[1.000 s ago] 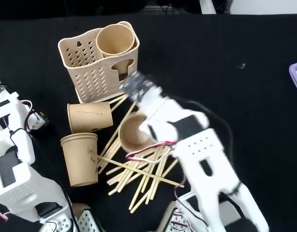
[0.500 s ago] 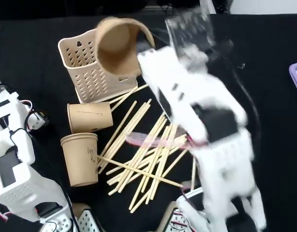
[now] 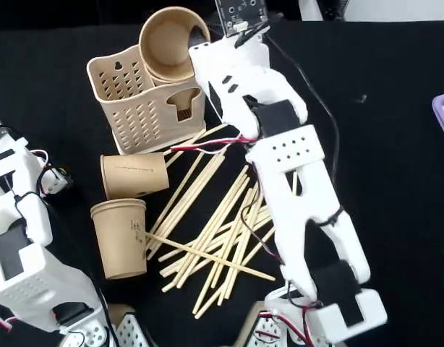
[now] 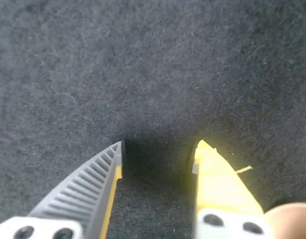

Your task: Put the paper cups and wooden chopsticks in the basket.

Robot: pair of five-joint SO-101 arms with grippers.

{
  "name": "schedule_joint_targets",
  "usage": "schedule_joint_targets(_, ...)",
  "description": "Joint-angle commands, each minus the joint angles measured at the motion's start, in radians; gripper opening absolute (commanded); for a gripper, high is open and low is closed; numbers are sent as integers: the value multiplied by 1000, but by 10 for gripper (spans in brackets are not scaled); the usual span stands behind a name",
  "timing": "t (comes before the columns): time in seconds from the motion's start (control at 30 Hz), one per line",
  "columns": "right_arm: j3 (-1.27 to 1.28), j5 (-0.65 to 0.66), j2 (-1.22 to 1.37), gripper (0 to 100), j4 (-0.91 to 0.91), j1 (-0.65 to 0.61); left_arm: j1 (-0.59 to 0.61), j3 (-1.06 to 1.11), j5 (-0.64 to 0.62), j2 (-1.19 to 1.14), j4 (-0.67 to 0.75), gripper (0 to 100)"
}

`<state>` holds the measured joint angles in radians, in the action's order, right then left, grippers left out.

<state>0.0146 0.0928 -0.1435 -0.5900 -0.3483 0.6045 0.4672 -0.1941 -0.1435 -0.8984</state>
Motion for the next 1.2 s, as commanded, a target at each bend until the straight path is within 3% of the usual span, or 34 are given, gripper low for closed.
schedule_joint_targets(0.0,-99,-5,8,14,-72,18,-28,7,-11,-12,20,238)
schedule_joint_targets(0.23,-269,-11,58,225,-282,20,-28,7,-11,-12,20,238)
schedule_joint_targets(0.5,-427,-11,4,197,-534,9,-28,7,-11,-12,20,238)
schedule_joint_targets(0.6,-400,-3,21,194,-505,2,-28,7,-11,-12,20,238)
schedule_joint_targets(0.9,-334,-5,191,194,-123,-3,-25,7,-11,-12,20,238)
schedule_joint_targets(1.17,-421,-11,222,194,-199,-32,-27,7,-9,-12,20,238)
